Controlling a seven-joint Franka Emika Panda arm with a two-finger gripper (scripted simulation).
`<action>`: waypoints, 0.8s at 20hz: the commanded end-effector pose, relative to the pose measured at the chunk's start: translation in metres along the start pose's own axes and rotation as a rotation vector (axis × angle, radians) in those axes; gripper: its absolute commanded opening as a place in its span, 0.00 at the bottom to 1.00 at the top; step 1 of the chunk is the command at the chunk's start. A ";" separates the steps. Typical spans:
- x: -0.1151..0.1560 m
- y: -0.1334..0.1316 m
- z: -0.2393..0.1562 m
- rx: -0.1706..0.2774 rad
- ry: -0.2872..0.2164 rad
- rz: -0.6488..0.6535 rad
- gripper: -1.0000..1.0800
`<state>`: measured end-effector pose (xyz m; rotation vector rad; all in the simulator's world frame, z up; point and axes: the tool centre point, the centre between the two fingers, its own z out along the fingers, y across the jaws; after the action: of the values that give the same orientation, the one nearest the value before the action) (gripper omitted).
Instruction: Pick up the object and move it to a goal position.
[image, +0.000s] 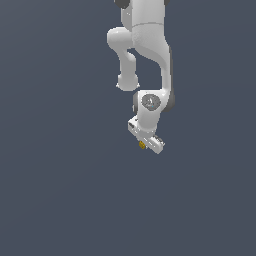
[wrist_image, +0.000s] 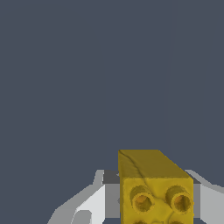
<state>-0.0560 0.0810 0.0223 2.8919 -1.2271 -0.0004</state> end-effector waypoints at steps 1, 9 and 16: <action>0.000 0.000 0.000 0.000 0.000 0.000 0.00; 0.011 0.008 -0.006 0.000 0.000 0.000 0.00; 0.053 0.037 -0.027 0.001 0.000 0.000 0.00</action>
<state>-0.0481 0.0313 0.0436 2.8931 -1.2249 -0.0017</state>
